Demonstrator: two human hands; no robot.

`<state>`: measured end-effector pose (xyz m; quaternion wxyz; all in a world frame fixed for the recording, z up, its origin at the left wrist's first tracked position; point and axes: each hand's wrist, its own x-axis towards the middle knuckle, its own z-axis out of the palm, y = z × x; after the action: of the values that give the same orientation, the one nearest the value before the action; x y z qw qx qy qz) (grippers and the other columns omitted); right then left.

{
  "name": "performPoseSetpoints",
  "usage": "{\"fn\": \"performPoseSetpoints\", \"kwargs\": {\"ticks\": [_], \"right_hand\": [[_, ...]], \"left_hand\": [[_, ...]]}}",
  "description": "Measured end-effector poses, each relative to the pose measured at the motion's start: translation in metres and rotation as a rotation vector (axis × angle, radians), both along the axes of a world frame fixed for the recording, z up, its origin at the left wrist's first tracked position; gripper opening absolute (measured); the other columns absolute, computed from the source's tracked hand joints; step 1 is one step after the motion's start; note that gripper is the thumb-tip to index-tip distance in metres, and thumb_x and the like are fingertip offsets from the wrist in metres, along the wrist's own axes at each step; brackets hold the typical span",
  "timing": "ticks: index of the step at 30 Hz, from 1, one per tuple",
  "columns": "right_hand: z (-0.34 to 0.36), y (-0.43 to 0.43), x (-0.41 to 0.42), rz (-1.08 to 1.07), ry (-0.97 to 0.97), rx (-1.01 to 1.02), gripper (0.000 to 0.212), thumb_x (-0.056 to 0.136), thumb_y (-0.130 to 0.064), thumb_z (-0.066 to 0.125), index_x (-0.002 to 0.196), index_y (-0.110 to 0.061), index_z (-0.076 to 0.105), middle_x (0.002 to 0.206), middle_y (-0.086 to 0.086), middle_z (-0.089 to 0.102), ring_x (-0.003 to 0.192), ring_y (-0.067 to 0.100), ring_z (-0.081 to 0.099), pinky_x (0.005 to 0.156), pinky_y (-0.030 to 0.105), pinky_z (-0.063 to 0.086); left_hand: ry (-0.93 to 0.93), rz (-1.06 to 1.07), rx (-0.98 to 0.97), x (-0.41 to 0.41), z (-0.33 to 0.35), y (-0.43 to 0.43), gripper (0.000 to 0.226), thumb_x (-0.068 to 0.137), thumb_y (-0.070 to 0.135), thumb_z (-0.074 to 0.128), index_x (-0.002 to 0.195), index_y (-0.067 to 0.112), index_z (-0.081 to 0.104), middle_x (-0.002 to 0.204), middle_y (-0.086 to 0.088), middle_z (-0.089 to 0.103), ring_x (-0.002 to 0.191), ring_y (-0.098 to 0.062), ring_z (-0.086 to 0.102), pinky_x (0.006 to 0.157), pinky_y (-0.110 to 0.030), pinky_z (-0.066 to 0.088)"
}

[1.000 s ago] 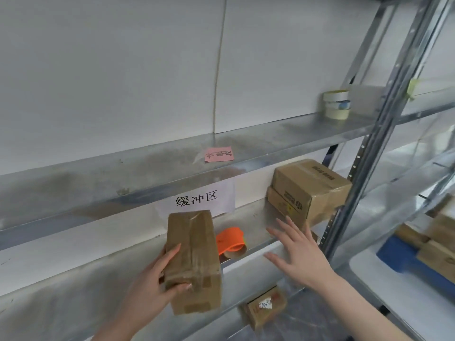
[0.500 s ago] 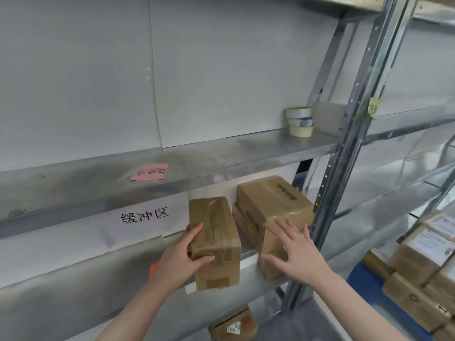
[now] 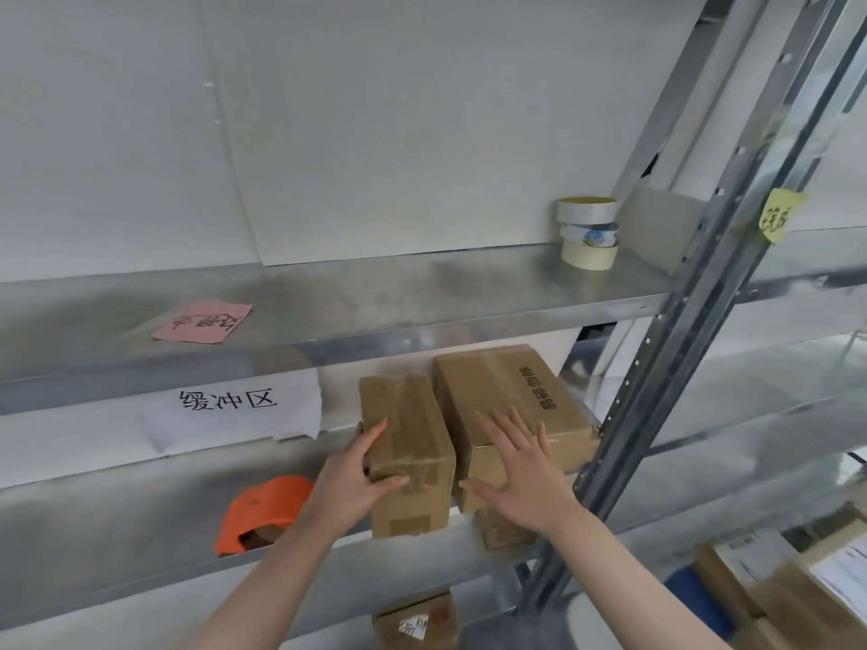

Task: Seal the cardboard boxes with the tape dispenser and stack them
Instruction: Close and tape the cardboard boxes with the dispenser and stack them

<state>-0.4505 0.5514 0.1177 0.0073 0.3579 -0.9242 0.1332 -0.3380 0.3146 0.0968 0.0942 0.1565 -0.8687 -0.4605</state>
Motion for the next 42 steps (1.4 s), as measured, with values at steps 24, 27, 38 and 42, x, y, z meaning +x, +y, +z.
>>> {"fn": "performPoseSetpoints", "kwargs": {"ticks": [24, 27, 38, 42], "right_hand": [[-0.04, -0.045, -0.038, 0.063, 0.166, 0.101, 0.064, 0.088, -0.058, 0.047, 0.147, -0.038, 0.033, 0.159, -0.006, 0.025, 0.15, 0.023, 0.003, 0.116, 0.055, -0.007], [-0.04, -0.044, -0.035, 0.06, 0.177, 0.115, 0.069, 0.087, -0.064, 0.035, 0.15, -0.038, 0.026, 0.16, -0.005, 0.022, 0.15, 0.021, -0.003, 0.116, 0.051, -0.01], [-0.007, -0.04, 0.014, 0.093, 0.1, -0.015, 0.067, 0.094, -0.065, 0.031, 0.153, -0.037, 0.016, 0.162, -0.009, 0.011, 0.15, 0.013, -0.011, 0.121, 0.046, -0.008], [0.004, -0.039, 0.042, 0.129, 0.072, -0.042, 0.063, 0.094, -0.059, 0.035, 0.152, -0.039, 0.018, 0.162, -0.007, 0.015, 0.15, 0.013, -0.009, 0.121, 0.045, -0.009]], "left_hand": [[-0.104, -0.148, -0.011, -0.052, -0.063, -0.009, 0.089, 0.084, 0.036, 0.071, 0.151, 0.034, 0.013, 0.161, 0.004, -0.003, 0.139, -0.002, 0.019, 0.112, -0.017, 0.019], [-0.136, -0.164, 0.002, -0.048, -0.061, -0.009, 0.093, 0.084, 0.043, 0.069, 0.15, 0.042, 0.003, 0.159, 0.009, -0.015, 0.145, -0.009, 0.012, 0.114, -0.023, 0.018], [-0.045, -0.144, -0.494, 0.005, -0.01, -0.022, 0.096, 0.069, 0.088, 0.022, 0.15, 0.04, 0.005, 0.155, 0.017, -0.013, 0.142, -0.009, -0.017, 0.118, -0.034, -0.007], [-0.062, -0.127, -0.72, 0.044, 0.001, -0.027, 0.081, 0.085, 0.073, 0.028, 0.152, 0.031, 0.011, 0.158, 0.012, -0.009, 0.143, -0.013, -0.022, 0.119, -0.039, -0.009]]}}
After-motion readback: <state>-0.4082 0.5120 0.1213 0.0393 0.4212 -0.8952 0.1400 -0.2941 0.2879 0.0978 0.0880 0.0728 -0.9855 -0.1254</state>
